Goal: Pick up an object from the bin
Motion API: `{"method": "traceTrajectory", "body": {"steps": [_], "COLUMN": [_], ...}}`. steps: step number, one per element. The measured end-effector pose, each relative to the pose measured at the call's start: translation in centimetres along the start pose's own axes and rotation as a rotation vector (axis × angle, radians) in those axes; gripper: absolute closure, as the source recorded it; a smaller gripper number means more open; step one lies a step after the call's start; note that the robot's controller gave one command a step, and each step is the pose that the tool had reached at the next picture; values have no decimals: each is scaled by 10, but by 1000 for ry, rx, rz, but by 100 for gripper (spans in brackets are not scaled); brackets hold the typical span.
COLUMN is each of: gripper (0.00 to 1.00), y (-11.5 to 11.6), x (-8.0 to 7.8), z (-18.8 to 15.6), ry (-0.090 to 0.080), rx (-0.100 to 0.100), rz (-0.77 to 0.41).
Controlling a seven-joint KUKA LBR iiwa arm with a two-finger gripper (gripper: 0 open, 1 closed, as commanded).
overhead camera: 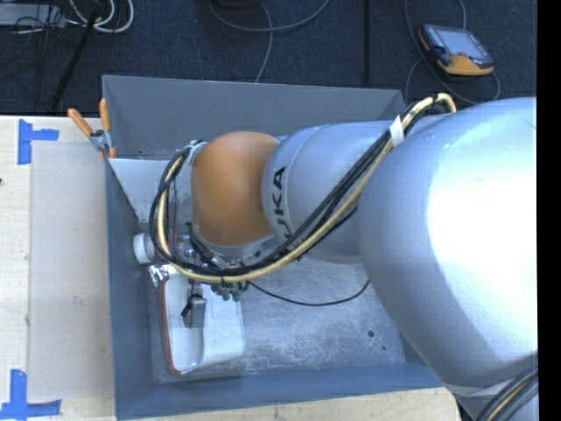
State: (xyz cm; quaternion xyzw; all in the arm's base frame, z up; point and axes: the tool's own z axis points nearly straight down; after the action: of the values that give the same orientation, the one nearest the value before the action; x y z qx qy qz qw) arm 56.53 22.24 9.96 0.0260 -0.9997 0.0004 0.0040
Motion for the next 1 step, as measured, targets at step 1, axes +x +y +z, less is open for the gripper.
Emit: {"method": "traceTrajectory", "body": {"steps": [1], "gripper": [0], "y": [-89], "x": [13], "z": [28], "ry": [-9], "rx": [-2], "rz": [-206]}}
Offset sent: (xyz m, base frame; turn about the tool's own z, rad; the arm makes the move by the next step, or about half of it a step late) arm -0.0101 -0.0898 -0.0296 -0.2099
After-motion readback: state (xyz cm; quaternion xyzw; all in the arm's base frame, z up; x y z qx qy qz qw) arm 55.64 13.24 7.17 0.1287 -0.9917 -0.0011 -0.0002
